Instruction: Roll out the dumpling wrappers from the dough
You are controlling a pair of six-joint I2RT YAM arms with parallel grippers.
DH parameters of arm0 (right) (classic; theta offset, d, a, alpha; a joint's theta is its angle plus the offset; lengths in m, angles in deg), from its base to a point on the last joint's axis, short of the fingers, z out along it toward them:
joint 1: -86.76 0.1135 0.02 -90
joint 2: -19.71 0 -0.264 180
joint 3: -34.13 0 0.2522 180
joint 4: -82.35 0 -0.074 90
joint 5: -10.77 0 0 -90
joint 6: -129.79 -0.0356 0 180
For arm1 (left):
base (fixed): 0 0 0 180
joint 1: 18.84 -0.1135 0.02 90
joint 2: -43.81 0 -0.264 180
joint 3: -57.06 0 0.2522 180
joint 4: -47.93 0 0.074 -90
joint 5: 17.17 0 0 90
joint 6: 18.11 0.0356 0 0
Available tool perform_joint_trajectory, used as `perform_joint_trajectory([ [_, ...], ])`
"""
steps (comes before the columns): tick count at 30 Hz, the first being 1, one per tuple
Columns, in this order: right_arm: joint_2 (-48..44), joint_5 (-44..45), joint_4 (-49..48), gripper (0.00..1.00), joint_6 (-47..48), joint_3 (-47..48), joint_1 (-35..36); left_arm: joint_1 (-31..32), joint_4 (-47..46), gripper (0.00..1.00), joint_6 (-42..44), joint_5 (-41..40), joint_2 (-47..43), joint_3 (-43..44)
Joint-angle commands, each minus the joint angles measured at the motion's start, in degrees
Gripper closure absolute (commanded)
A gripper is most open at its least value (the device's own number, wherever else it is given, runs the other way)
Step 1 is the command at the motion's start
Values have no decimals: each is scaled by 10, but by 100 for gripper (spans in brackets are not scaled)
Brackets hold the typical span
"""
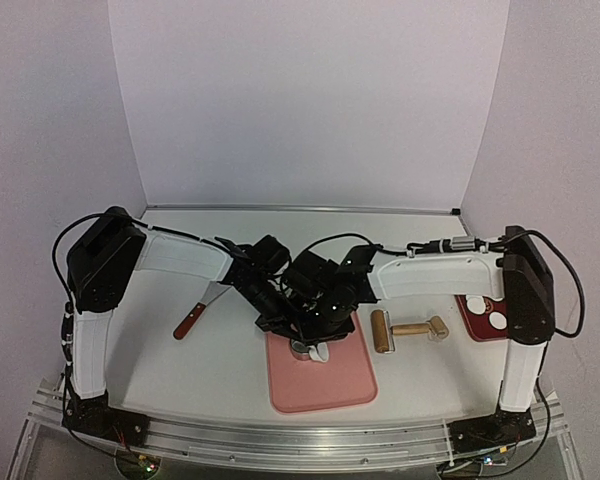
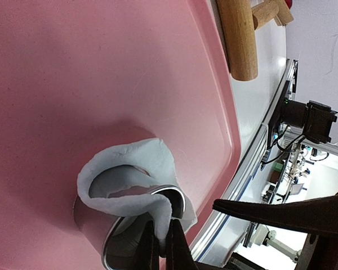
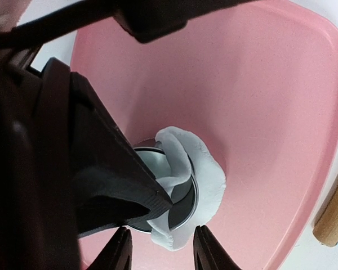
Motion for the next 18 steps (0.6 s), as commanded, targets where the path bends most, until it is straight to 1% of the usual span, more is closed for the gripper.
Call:
perform_joint_trajectory([
  [1,-49,8,-18,61,3,-19,33,-1,-53,100,-13,15,-8,27],
  [6,-105,38,-36,54,-14,-59,33,-5,-57,100,-16,16,-12,21],
  [8,-113,40,-37,53,-12,-60,37,-8,-59,100,-20,19,-12,19],
  [13,-96,40,-36,52,5,-45,52,-12,-64,100,-24,21,-13,21],
  [18,-65,48,-35,54,-7,-48,56,-14,-63,100,-24,22,-12,22],
])
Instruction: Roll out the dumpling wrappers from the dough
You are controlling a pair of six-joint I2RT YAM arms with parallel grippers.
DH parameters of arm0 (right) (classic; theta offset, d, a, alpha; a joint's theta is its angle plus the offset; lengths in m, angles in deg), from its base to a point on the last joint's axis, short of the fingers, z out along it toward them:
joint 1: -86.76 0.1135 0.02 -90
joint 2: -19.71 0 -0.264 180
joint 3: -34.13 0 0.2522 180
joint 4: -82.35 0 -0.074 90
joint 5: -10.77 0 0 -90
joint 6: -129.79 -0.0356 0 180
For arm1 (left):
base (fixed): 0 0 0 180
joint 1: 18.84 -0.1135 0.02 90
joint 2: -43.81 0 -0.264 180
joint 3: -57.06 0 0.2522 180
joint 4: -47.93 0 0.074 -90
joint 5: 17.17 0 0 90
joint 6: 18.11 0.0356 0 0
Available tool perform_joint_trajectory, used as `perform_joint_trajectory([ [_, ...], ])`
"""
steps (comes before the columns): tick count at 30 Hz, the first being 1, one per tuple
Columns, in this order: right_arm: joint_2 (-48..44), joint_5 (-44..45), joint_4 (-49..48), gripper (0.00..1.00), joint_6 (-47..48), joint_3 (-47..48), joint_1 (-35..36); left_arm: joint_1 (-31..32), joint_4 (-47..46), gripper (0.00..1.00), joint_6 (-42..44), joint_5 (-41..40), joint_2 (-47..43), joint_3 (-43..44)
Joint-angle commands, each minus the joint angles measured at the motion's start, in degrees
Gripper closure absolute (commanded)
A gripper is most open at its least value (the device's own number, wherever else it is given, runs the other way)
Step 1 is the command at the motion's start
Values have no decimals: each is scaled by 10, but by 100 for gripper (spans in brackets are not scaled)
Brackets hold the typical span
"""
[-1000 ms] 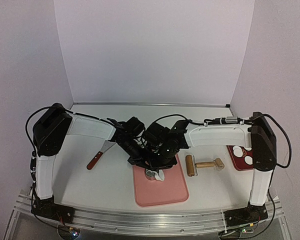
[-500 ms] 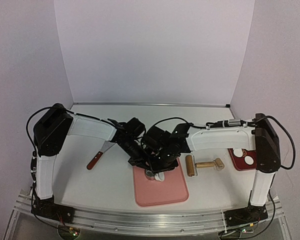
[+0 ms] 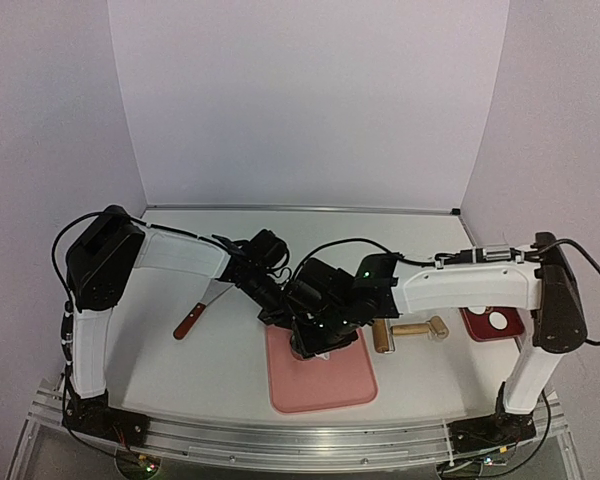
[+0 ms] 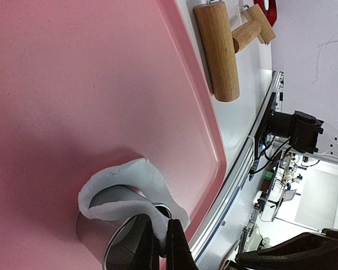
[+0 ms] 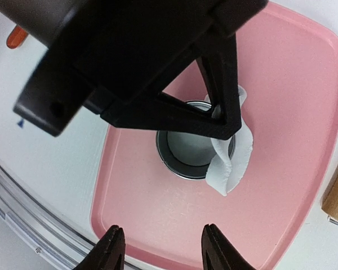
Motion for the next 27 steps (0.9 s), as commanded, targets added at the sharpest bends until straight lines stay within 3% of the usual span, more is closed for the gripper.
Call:
perform_joint_trajectory([
  [1,28,26,-5,54,-7,8,3,-3,-15,100,-3,9,-12,22],
  [27,84,61,2,64,-46,9,-25,-4,3,100,15,6,-18,26],
])
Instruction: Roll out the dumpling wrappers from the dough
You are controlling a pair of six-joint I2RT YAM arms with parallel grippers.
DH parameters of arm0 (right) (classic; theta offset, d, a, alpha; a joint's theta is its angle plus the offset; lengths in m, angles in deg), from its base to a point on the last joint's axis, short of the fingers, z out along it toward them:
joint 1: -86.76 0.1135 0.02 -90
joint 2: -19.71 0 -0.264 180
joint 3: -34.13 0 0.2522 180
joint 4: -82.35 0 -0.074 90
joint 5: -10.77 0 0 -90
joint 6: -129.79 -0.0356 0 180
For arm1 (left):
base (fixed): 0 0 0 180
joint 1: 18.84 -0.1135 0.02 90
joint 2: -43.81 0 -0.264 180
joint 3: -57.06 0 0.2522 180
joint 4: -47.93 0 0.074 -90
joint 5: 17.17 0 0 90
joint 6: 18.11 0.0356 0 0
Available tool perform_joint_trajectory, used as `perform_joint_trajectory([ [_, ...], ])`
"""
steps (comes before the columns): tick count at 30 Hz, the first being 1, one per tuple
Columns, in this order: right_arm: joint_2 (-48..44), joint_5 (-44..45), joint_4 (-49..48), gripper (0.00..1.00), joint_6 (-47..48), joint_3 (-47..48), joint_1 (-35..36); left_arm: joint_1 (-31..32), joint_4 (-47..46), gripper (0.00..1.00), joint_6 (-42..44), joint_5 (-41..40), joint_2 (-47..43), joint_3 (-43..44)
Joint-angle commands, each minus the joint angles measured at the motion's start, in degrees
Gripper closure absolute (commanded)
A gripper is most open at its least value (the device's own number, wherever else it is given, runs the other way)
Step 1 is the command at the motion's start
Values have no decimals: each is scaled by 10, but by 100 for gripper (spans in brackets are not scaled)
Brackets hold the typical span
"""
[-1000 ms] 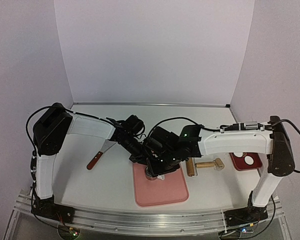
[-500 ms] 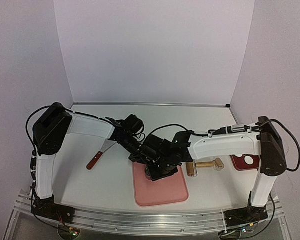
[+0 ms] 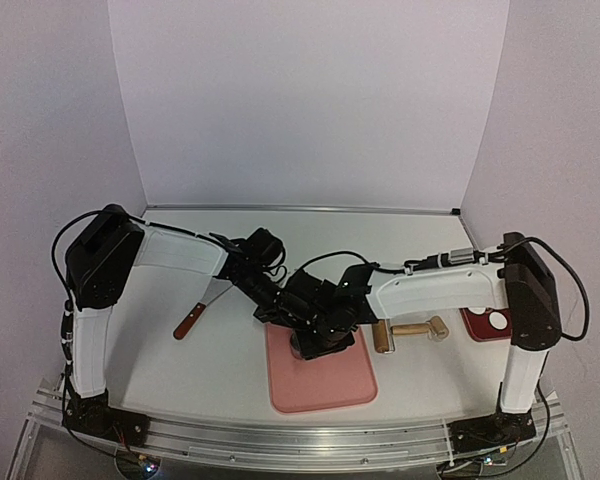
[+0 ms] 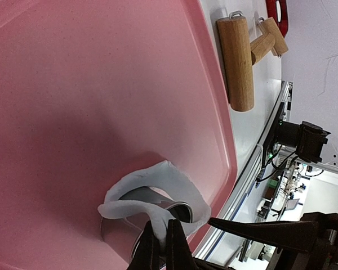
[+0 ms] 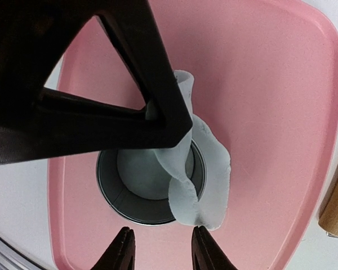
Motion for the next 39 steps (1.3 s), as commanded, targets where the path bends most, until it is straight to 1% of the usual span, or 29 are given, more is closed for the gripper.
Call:
perform_joint_trajectory([
  [1,6,16,6,64,-17,0,-13,9,-8,100,13,22,-19,26],
  [9,-21,50,6,61,-27,-12,-13,9,3,100,19,22,-14,33],
  [12,-37,64,6,60,-35,-21,-13,9,2,97,21,22,-17,34],
  [13,-44,68,6,58,-36,-23,-12,9,1,95,21,17,-20,33],
  [15,-60,72,5,55,-38,-29,-12,9,-1,86,21,6,-27,31],
  [21,-102,78,-3,47,-40,-44,-13,6,-13,68,19,-16,-43,30],
  [24,-103,75,-8,44,-40,-50,-15,1,-19,62,18,-29,-55,28],
  [27,-97,59,-17,44,-35,-53,-22,-9,-30,55,14,-35,-70,18],
  [30,-97,8,-60,42,-18,-72,-43,-22,-36,49,8,-37,-87,4],
  [34,-82,-47,-97,43,2,-77,-63,-43,-28,42,0,-55,-107,-20],
  [39,-42,-92,-102,49,23,-52,-73,-65,-18,38,-2,-68,-127,-47],
])
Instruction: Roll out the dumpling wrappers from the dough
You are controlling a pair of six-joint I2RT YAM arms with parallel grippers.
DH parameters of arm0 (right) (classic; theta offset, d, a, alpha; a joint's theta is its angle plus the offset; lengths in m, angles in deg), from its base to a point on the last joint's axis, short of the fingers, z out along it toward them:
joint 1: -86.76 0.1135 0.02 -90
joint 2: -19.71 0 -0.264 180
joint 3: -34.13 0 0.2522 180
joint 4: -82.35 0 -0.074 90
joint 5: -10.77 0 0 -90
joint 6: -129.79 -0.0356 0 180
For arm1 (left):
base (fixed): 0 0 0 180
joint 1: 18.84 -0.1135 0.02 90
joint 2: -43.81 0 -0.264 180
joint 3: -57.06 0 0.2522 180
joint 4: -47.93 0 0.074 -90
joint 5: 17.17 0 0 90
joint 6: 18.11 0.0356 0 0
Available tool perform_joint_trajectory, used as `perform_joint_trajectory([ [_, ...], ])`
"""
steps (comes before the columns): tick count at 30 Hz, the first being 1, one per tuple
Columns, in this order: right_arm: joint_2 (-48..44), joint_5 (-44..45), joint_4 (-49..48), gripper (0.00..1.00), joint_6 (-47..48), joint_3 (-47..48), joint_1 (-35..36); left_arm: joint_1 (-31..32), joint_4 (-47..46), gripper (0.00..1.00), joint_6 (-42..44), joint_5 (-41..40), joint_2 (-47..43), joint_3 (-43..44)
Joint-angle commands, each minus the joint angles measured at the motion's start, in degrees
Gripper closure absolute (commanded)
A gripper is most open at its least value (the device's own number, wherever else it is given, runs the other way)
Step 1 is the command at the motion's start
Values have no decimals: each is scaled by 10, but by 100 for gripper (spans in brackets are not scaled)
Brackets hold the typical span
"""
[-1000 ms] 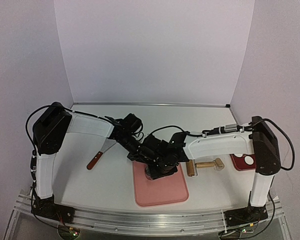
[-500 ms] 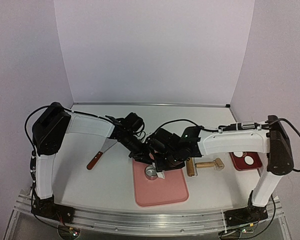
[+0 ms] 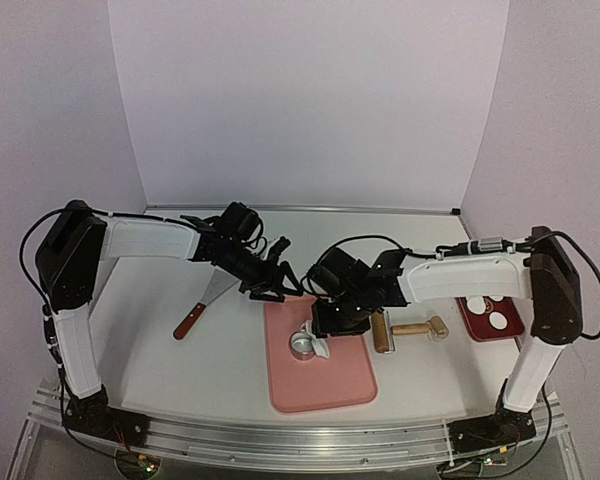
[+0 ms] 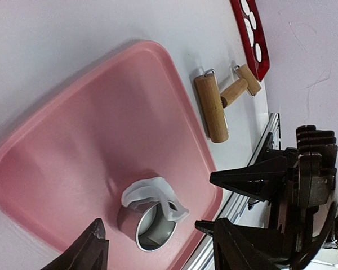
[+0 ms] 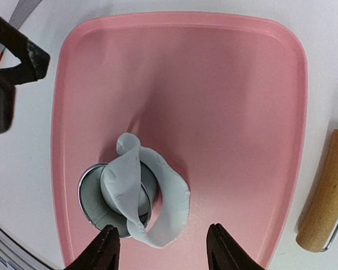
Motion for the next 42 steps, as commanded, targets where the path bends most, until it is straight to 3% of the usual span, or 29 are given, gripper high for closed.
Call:
perform_joint_trajectory([
  [1,38,-54,-27,51,25,28,-6,-16,6,38,-1,-17,-36,-22],
  [11,45,-62,-26,63,23,27,-12,-10,67,39,81,-10,-32,-31],
  [16,46,-64,-26,79,24,27,-13,5,95,40,129,10,-20,-27],
  [25,32,-50,-21,96,16,20,-13,30,127,40,165,30,16,-6],
  [42,3,31,36,100,-36,8,-13,60,151,43,181,11,63,38],
])
